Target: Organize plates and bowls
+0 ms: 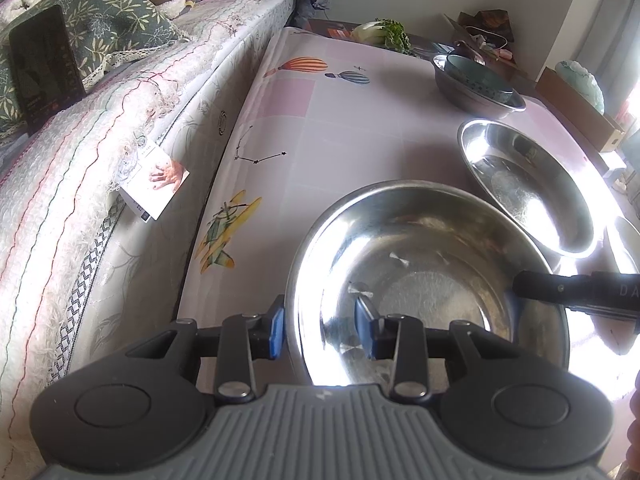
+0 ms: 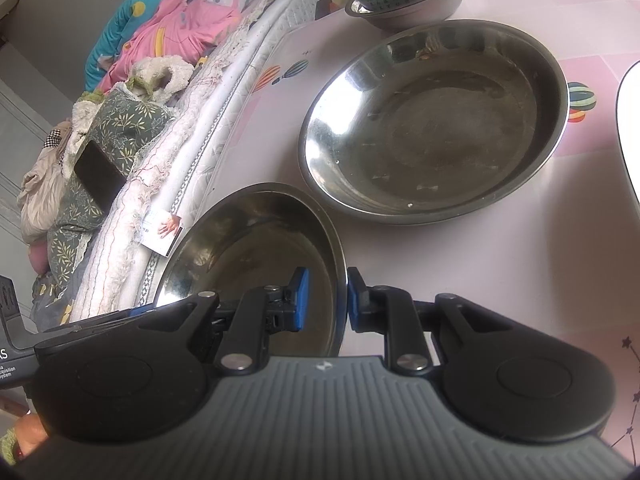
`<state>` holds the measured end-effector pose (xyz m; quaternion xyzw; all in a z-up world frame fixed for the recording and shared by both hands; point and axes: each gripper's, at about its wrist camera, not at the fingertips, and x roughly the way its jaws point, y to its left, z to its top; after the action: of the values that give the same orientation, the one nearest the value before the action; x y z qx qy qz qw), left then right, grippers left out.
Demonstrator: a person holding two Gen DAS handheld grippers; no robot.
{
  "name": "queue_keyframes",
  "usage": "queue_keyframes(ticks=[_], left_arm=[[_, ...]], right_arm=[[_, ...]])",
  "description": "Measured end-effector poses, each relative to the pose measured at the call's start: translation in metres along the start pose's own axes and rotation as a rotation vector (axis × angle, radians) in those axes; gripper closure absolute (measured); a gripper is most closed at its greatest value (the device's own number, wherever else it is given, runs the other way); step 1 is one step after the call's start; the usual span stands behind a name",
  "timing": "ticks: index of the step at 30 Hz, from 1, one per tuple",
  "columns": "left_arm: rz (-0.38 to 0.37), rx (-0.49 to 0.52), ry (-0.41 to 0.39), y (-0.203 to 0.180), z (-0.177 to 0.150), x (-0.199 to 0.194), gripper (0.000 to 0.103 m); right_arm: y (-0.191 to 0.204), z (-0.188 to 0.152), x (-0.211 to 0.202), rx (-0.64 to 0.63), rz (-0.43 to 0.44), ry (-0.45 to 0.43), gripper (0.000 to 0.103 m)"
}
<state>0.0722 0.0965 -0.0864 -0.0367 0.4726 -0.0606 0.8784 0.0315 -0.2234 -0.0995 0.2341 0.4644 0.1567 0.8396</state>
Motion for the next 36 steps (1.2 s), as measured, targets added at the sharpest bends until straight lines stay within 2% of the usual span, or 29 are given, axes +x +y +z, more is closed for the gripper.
queue_keyframes(ticks=[36], left_arm=[[0.012,0.036,0.015,-0.0055,0.0028,0.0043,0.062]], right_arm=[[0.0012,-0.0049,0.0027,-0.020,-0.022,-0.008,0.084]])
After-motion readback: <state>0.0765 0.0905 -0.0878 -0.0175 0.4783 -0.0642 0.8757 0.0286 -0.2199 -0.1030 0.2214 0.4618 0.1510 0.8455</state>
